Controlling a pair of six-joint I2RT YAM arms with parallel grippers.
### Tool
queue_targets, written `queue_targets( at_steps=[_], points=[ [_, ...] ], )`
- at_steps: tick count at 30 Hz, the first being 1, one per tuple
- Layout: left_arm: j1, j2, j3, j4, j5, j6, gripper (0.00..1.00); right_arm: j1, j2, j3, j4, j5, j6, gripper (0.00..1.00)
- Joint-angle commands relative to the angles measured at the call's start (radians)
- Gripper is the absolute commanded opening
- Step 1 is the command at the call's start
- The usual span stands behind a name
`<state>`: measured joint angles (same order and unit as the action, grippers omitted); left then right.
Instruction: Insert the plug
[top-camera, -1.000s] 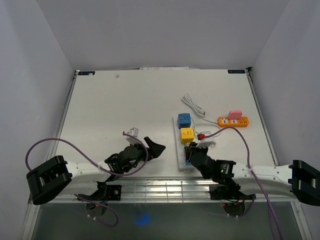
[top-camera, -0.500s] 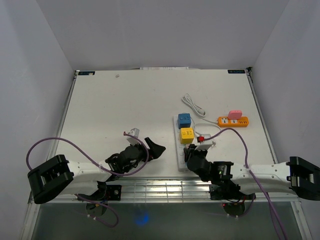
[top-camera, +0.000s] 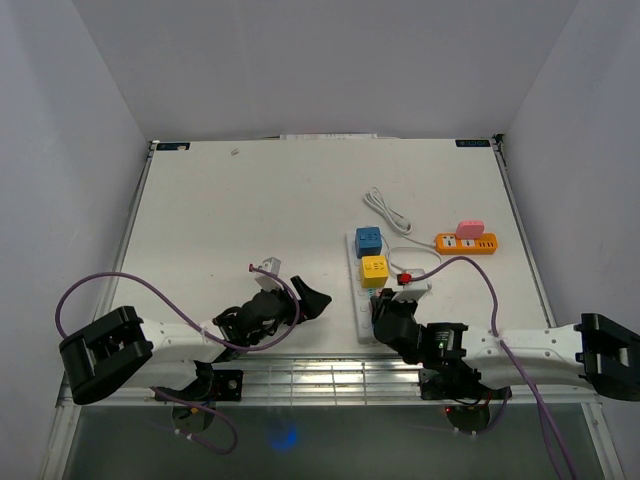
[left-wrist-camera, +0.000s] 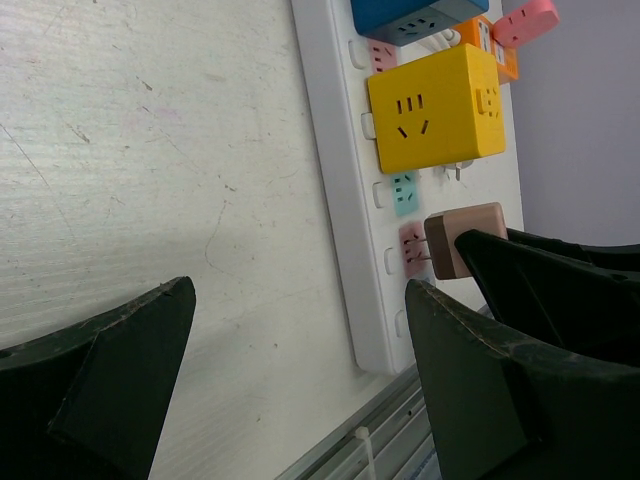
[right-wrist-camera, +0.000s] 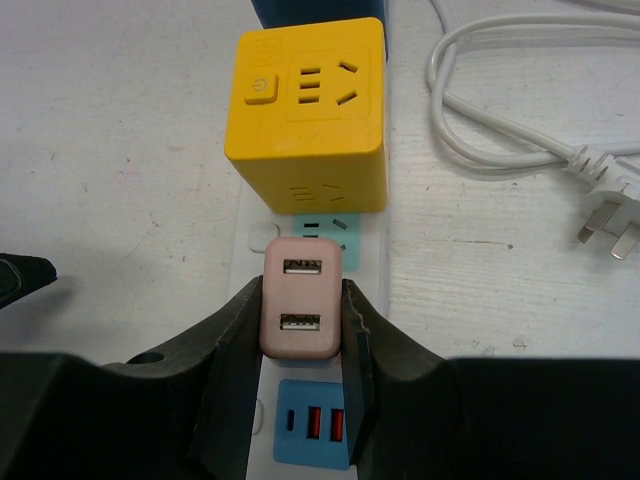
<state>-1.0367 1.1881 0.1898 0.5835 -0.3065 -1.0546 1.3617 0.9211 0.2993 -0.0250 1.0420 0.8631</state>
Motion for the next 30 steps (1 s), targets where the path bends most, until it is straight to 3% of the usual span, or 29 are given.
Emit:
queue_targets(
  at_steps=[1, 22, 30],
  points=[
    [0.004, -0.001, 0.028, 0.006, 0.004, 0.01, 0.97, 0.005, 0.031, 0.014, -0.018, 0.036, 0.025, 0.08],
    [0.004, 0.004, 0.025, 0.009, 0.006, 0.013, 0.97, 0.079, 0.218, -0.005, -0.023, 0.127, 0.096, 0.08],
    [0.004, 0.019, 0.033, 0.01, 0.01, 0.013, 0.97, 0.126, 0.337, 0.038, -0.131, 0.171, 0.212, 0.08]
  ],
)
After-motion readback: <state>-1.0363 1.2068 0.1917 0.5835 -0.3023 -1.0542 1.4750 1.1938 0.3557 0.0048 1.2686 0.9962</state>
